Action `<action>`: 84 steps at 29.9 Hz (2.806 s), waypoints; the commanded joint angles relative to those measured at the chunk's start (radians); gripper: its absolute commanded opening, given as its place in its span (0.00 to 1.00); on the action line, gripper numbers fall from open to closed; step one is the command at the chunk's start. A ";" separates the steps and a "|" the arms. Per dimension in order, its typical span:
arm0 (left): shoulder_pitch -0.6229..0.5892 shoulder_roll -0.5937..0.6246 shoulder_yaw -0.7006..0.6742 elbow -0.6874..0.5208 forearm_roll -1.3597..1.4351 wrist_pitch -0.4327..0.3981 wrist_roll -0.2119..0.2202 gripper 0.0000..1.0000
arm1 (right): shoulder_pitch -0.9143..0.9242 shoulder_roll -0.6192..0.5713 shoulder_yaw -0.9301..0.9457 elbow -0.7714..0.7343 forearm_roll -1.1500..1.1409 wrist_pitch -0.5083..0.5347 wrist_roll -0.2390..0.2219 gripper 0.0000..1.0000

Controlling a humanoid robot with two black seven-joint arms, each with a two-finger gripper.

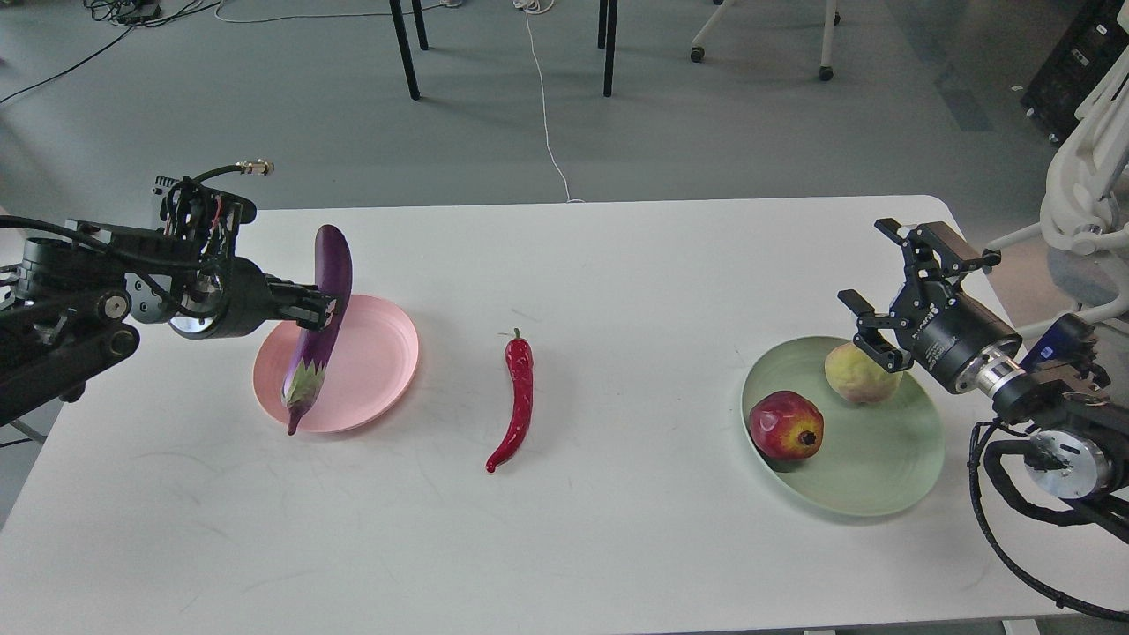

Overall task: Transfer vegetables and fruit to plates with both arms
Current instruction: 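Lift the eggplant with the left gripper and lay it on the pink plate, then reach the left gripper to the red chili pepper and grasp it, then carry the chili with the left gripper onto the pink plate and release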

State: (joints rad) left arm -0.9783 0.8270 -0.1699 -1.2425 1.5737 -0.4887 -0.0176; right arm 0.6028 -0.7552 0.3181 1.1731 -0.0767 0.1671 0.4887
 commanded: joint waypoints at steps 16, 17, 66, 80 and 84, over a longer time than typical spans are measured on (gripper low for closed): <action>0.041 -0.005 0.001 0.012 0.017 0.000 -0.002 0.77 | -0.003 0.002 0.004 0.010 0.000 -0.001 0.000 0.98; 0.041 -0.008 -0.002 0.012 0.017 0.000 -0.004 0.86 | -0.003 0.002 0.004 0.008 0.000 -0.001 0.000 0.98; 0.138 -0.540 -0.085 0.120 0.003 0.000 0.165 0.30 | -0.035 0.002 0.004 0.011 0.000 -0.005 0.000 0.98; 0.119 -0.526 -0.098 0.106 0.020 0.004 0.165 0.14 | -0.035 0.025 0.006 0.011 0.000 -0.006 0.000 0.98; 0.053 -0.450 -0.095 0.052 0.017 0.000 0.156 0.15 | -0.037 0.027 0.006 0.011 0.000 -0.008 0.000 0.98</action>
State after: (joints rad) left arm -0.8822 0.3259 -0.2677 -1.1575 1.5922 -0.4857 0.1452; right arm 0.5674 -0.7301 0.3234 1.1849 -0.0767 0.1606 0.4887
